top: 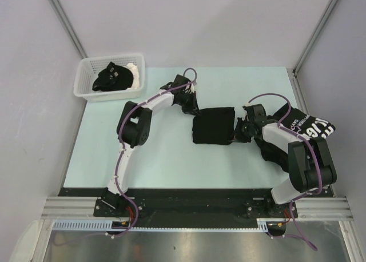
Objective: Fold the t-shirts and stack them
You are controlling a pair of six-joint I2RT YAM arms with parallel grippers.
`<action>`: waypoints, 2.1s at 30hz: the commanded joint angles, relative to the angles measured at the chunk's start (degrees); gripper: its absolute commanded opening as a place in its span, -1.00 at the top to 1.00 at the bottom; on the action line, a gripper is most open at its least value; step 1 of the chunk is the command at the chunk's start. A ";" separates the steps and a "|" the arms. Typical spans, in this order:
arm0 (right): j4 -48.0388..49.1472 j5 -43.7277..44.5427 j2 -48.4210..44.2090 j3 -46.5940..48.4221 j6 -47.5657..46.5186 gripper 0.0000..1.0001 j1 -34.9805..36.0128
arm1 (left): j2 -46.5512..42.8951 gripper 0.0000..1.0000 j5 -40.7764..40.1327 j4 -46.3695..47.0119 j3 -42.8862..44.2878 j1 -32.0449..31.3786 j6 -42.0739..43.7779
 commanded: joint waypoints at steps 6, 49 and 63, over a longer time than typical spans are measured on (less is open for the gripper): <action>-0.31 -0.58 -2.95 -0.05 -1.33 1.00 -0.67 | 2.70 1.00 -2.04 -3.38 1.40 -0.66 1.71; -13.23 10.93 -12.00 22.88 -9.33 1.00 -1.72 | -14.53 1.00 3.32 -7.87 17.40 -5.58 -3.12; -22.11 23.41 -21.67 27.98 -16.62 1.00 -2.69 | -14.70 1.00 3.15 -6.11 25.66 -12.87 -9.11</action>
